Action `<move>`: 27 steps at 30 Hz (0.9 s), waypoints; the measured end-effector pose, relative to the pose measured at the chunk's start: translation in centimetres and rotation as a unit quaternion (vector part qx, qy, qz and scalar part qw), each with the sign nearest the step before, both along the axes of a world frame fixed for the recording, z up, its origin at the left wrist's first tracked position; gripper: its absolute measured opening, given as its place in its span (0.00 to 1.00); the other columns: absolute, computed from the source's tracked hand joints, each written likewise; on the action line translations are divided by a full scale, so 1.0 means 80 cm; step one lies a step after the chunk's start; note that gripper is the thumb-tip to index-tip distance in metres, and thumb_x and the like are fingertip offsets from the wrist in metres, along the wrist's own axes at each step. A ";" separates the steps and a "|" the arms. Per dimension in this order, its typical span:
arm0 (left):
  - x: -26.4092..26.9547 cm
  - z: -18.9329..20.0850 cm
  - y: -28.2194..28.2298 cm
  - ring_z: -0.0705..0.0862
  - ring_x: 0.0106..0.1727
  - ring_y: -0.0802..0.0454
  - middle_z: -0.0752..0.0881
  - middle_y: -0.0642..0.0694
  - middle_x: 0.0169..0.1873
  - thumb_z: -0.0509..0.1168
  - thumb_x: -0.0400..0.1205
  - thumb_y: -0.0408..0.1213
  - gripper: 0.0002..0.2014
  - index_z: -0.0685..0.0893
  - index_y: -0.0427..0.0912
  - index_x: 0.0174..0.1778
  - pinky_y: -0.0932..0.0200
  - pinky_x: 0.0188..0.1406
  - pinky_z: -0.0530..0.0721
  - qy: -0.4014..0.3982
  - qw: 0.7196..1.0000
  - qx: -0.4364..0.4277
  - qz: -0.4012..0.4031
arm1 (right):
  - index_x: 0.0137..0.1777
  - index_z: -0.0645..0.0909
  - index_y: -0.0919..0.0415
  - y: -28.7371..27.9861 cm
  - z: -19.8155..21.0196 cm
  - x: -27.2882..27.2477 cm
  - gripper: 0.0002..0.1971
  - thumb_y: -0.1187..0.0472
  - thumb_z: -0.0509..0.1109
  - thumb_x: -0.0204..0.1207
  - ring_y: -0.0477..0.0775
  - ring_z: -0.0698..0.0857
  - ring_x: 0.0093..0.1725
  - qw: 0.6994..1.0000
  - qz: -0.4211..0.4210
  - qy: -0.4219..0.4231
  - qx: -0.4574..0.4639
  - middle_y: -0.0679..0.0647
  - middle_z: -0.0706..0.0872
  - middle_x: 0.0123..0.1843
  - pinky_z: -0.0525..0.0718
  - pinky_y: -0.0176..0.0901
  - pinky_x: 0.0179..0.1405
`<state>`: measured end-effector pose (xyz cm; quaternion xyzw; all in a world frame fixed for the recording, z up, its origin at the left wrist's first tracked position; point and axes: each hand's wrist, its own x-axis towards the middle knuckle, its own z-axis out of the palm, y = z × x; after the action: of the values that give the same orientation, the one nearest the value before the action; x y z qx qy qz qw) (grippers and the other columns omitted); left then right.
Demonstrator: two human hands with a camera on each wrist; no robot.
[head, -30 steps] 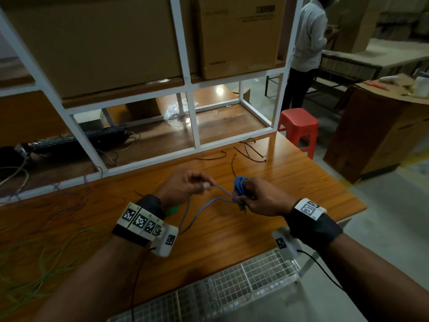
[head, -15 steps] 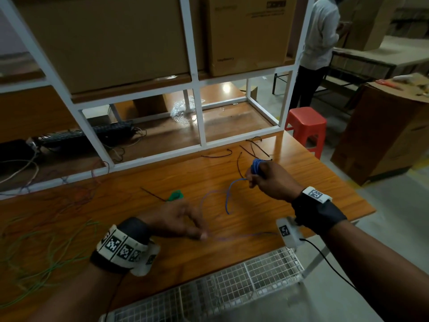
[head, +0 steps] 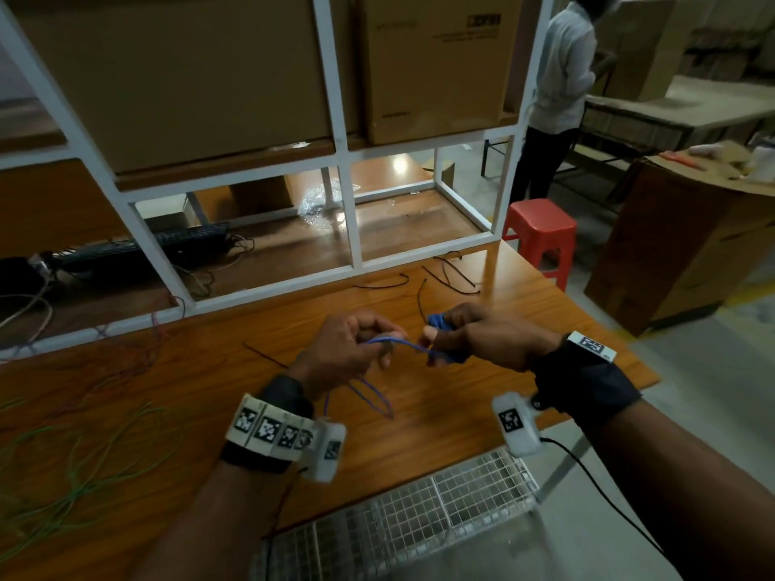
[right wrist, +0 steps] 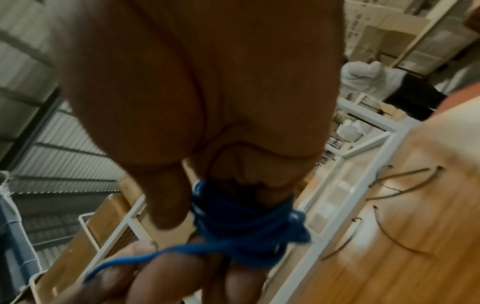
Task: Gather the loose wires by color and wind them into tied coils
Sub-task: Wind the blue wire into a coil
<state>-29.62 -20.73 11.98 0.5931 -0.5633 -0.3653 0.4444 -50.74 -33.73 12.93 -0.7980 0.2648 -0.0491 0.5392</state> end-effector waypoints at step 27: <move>-0.056 -0.024 -0.001 0.84 0.45 0.42 0.86 0.40 0.45 0.72 0.80 0.24 0.23 0.80 0.38 0.71 0.48 0.45 0.84 0.131 0.977 0.090 -0.142 | 0.59 0.87 0.57 0.021 -0.005 0.031 0.19 0.46 0.60 0.92 0.63 0.88 0.45 0.947 -0.175 -0.250 -0.101 0.53 0.95 0.53 0.89 0.57 0.49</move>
<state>-34.09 -20.83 10.06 0.4914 -0.5434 -0.5487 0.4026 -48.23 -32.04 12.50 -0.7515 0.2510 -0.3670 0.4873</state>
